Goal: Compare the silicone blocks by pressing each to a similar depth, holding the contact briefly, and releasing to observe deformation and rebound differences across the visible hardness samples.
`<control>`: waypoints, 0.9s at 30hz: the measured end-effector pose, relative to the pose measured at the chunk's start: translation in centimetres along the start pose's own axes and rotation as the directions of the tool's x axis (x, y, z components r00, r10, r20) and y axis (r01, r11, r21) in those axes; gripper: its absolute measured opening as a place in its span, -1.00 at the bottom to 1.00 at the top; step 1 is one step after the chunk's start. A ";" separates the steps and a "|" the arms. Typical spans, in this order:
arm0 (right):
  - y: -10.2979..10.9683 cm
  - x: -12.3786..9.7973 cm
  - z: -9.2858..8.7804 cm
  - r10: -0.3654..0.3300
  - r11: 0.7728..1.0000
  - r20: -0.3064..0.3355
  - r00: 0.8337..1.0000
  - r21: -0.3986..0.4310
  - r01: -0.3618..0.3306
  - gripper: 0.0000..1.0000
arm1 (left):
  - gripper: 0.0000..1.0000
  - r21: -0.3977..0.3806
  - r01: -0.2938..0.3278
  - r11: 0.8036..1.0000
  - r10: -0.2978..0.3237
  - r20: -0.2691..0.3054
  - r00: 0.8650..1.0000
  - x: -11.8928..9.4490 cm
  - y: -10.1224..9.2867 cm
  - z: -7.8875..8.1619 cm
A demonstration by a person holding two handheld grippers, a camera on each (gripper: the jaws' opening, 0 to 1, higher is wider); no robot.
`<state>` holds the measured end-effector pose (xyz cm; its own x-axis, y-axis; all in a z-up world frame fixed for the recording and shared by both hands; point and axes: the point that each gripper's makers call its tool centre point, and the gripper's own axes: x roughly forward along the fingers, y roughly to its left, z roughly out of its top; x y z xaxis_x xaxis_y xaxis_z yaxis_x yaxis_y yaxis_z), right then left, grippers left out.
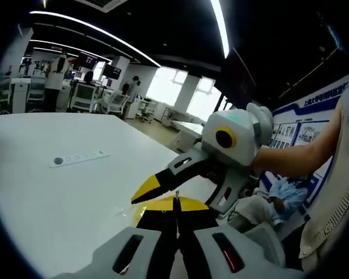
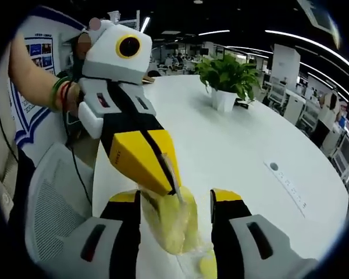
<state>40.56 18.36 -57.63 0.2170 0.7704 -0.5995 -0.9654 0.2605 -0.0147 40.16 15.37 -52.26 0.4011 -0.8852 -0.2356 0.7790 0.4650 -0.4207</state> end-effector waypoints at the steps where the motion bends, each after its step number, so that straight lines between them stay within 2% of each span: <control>1: 0.0 -0.1 0.0 -0.002 1.000 0.000 1.000 -0.001 0.002 -0.10 | -1.00 -0.001 0.000 1.000 0.000 0.000 1.000 0.0 0.0 -0.1; 16: 0.2 -1.9 0.0 -0.026 1.000 0.024 0.999 0.003 0.026 -0.09 | -1.00 -0.042 -0.018 0.999 0.018 0.012 1.000 -0.2 0.8 -0.5; 27: -0.1 -4.2 -1.4 -0.104 0.993 0.060 0.993 0.053 0.101 0.03 | -1.00 -0.089 -0.046 0.995 0.049 0.032 0.998 0.1 2.2 -0.8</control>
<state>39.55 14.32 -56.24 0.3244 0.7729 -0.5453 -0.9295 0.3674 -0.0322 41.52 16.37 -53.91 0.4542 -0.8613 -0.2278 0.7135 0.5048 -0.4859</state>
